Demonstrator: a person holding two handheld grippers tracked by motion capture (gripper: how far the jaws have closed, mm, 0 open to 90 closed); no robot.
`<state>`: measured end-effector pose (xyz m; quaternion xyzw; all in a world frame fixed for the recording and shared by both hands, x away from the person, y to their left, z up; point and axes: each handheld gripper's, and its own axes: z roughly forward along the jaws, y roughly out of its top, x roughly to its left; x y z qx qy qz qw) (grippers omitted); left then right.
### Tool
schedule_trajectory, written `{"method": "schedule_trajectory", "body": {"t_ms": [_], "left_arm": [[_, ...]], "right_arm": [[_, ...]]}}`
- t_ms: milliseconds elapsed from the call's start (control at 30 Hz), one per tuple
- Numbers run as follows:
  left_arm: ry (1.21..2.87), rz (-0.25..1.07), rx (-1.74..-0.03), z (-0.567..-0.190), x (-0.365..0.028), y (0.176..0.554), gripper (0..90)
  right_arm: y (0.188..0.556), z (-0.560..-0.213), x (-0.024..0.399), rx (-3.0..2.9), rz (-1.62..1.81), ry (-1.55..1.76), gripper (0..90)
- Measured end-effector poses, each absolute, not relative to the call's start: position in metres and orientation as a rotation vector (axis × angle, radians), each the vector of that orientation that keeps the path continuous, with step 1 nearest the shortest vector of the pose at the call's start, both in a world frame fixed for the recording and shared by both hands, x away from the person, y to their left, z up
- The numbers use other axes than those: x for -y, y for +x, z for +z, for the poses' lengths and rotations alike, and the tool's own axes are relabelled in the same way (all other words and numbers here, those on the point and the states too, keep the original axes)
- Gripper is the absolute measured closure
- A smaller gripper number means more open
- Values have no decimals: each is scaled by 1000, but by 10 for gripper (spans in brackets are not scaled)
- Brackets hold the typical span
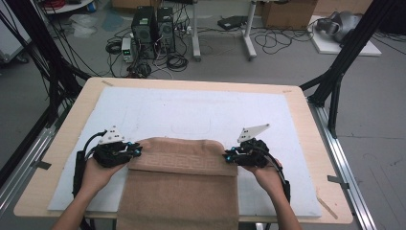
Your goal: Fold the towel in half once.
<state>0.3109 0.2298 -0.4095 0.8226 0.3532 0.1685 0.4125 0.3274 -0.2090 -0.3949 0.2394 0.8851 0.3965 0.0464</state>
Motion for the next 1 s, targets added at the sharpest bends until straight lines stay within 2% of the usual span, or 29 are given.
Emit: {"method": "schedule_trajectory", "body": {"t_ms": [233,367,500,567,833,1000], "left_arm": [[2069,406,-913,-418,-232,312,745],[2069,399,-951,-421,-232,316,644],[2104,376,-959,-427,-228,322,610],[2117,378,-955,-429,-227,323,630],[2120,400,-928,-427,-227,322,831],[2096,403,-920,-424,-229,320,856]], "right_arm": [[328,-403,207,-2723,1202,740,804],[326,-400,206,-2714,1215,712,806],[323,-398,204,-2715,1220,684,806],[322,-397,204,-2719,1221,680,806],[322,-397,205,-2725,1224,684,806],[323,-396,205,-2726,1223,678,806]]}}
